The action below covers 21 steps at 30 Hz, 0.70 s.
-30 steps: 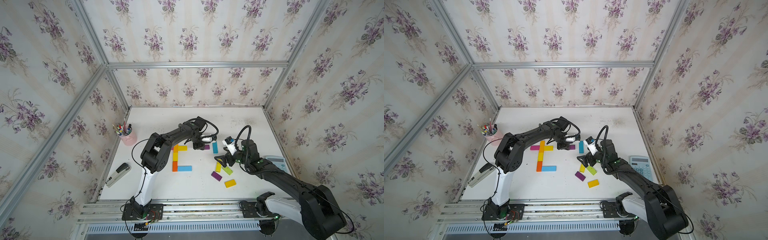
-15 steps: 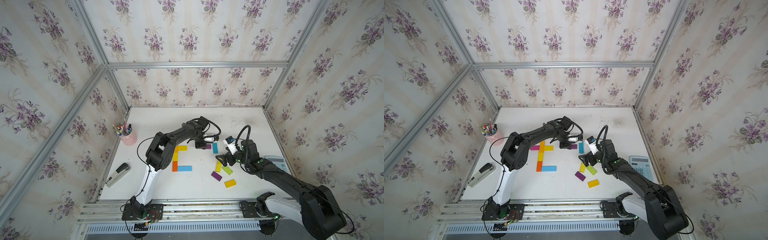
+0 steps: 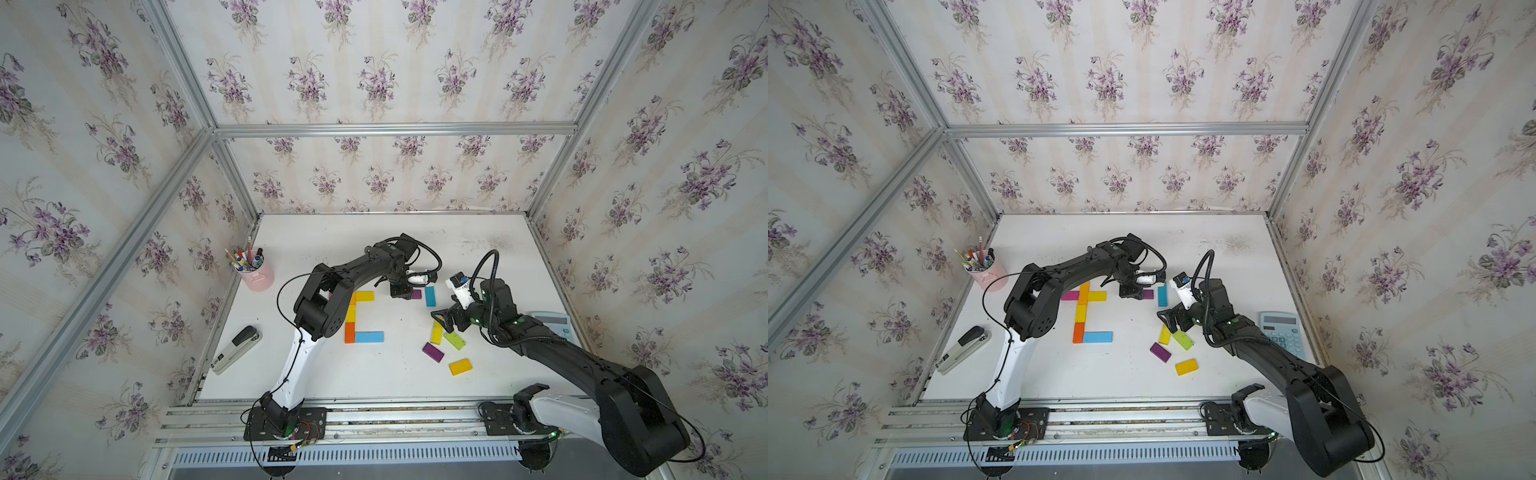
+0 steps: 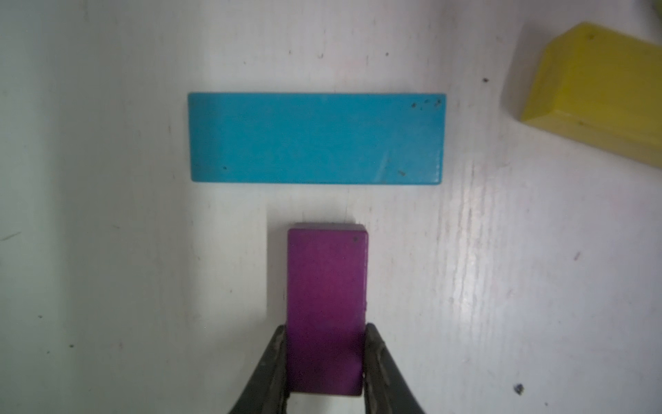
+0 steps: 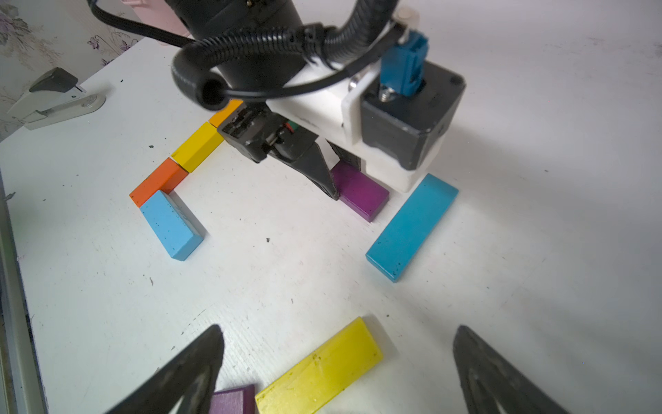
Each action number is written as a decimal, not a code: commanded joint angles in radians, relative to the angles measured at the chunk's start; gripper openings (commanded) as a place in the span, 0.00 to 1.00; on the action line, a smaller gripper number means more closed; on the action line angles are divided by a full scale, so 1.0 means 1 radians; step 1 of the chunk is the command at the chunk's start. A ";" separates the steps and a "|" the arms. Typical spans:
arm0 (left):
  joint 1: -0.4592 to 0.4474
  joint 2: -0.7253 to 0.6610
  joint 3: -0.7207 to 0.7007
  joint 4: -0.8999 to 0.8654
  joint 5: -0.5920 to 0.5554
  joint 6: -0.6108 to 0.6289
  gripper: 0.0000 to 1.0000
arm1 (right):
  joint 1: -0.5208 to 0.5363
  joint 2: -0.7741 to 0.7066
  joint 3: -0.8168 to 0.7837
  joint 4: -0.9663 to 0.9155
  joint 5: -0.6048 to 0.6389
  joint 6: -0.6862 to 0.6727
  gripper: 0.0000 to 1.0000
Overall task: Assemble the letter t with building blocks
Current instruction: Assemble the building block at the center of the board.
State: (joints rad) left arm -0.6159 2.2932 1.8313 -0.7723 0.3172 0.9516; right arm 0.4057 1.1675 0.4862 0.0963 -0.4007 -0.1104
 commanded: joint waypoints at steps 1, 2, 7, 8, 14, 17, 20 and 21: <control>-0.002 0.009 0.015 -0.004 0.014 -0.002 0.30 | -0.001 0.003 0.007 0.000 0.005 -0.002 0.99; -0.004 0.011 0.017 -0.003 0.016 -0.003 0.30 | -0.001 0.004 0.006 0.000 0.006 -0.001 0.99; -0.007 0.018 0.026 -0.001 0.020 -0.007 0.30 | -0.001 0.009 0.009 -0.003 0.001 0.000 0.99; -0.007 0.018 0.028 0.000 0.021 -0.007 0.30 | -0.001 0.011 0.011 -0.004 0.001 0.000 0.99; -0.008 0.021 0.033 0.006 0.025 -0.007 0.31 | -0.001 0.014 0.012 -0.006 0.001 0.001 0.99; -0.008 0.023 0.034 0.004 0.024 -0.003 0.31 | -0.001 0.018 0.015 -0.008 -0.001 0.000 0.99; -0.010 0.026 0.038 0.005 0.025 0.000 0.32 | 0.000 0.022 0.017 -0.010 -0.001 0.000 0.99; -0.010 0.027 0.041 0.002 0.025 0.000 0.32 | 0.000 0.023 0.019 -0.010 0.000 0.000 0.98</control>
State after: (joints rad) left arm -0.6262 2.3169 1.8614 -0.7654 0.3267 0.9482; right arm 0.4057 1.1866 0.4973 0.0929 -0.4011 -0.1070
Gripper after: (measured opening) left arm 0.317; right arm 0.986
